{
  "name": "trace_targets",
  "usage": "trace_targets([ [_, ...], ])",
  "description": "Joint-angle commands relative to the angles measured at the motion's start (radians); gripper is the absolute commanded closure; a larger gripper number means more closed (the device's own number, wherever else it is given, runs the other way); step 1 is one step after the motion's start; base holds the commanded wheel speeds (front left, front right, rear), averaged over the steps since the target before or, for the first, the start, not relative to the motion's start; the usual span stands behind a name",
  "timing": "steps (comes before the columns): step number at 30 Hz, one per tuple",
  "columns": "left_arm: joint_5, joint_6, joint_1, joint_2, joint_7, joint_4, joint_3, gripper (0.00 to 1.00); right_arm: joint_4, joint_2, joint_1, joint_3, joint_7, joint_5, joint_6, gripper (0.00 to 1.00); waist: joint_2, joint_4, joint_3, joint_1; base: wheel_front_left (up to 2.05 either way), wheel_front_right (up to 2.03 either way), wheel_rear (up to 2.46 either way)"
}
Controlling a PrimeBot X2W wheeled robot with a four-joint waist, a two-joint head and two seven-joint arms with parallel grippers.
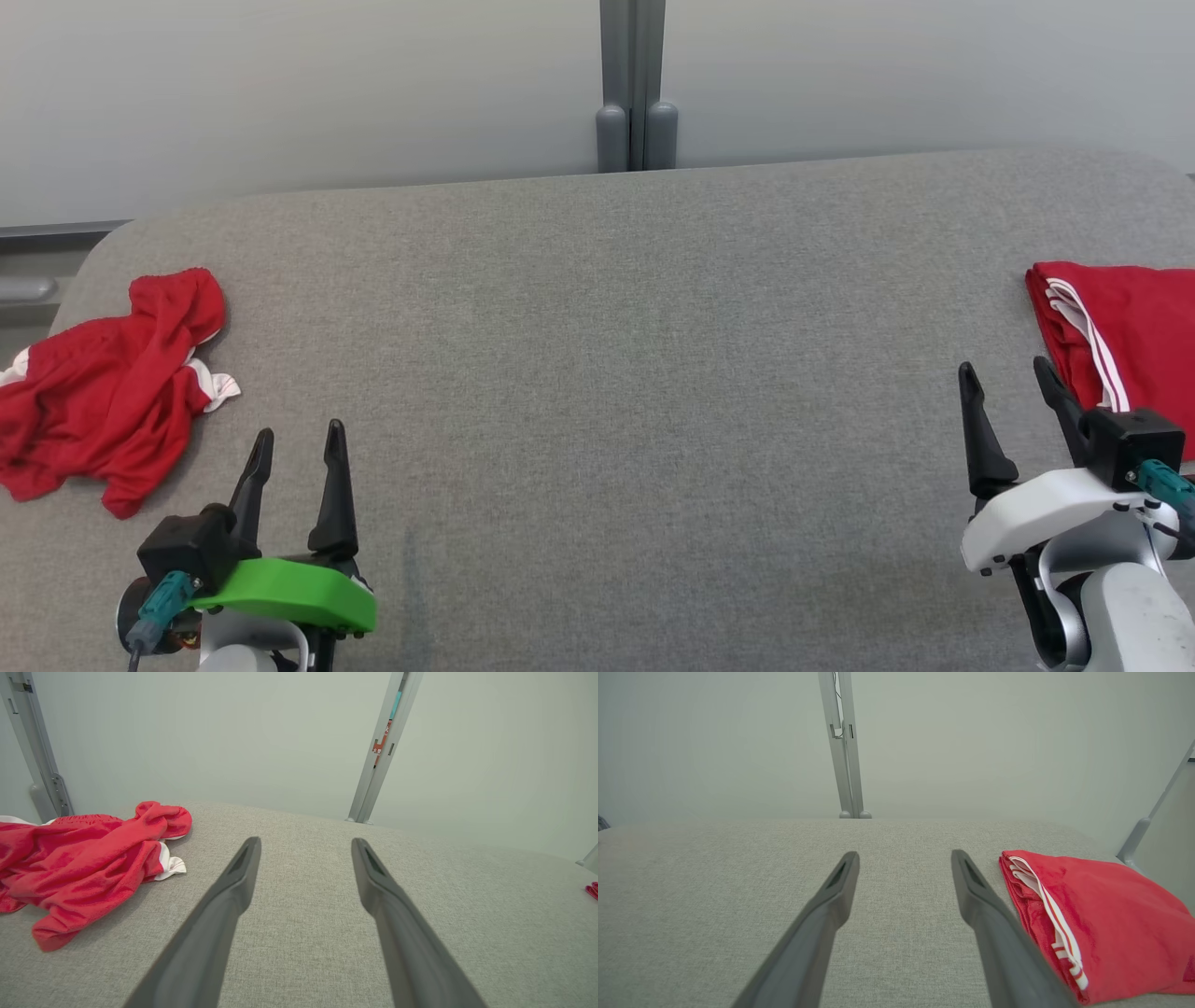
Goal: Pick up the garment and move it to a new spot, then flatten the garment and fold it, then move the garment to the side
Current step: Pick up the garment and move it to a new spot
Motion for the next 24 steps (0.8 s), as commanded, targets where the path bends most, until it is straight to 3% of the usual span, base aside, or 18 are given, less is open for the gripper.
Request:
trace_targets([
  [1,-0.004,-0.002,0.008,-0.002,0.0,0.003,0.002,0.0,-0.002,0.003,0.01,0.006,0.0,0.005,-0.002,0.0,0.0,0.002,-0.001,0.0,0.0,0.0,0.0],
  [13,-0.016,-0.002,-0.005,-0.004,0.0,-0.001,0.015,0.0,0.009,0.013,0.019,0.021,-0.001,0.025,-0.002,0.0,0.0,0.036,-0.01,0.0,0.0,0.0,0.0],
  [24,0.004,-0.002,0.023,-0.009,0.0,-0.006,0.03,0.0,0.009,0.011,0.023,0.059,-0.004,0.038,-0.002,0.0,0.0,0.201,-0.016,0.0,0.0,0.0,0.0],
])
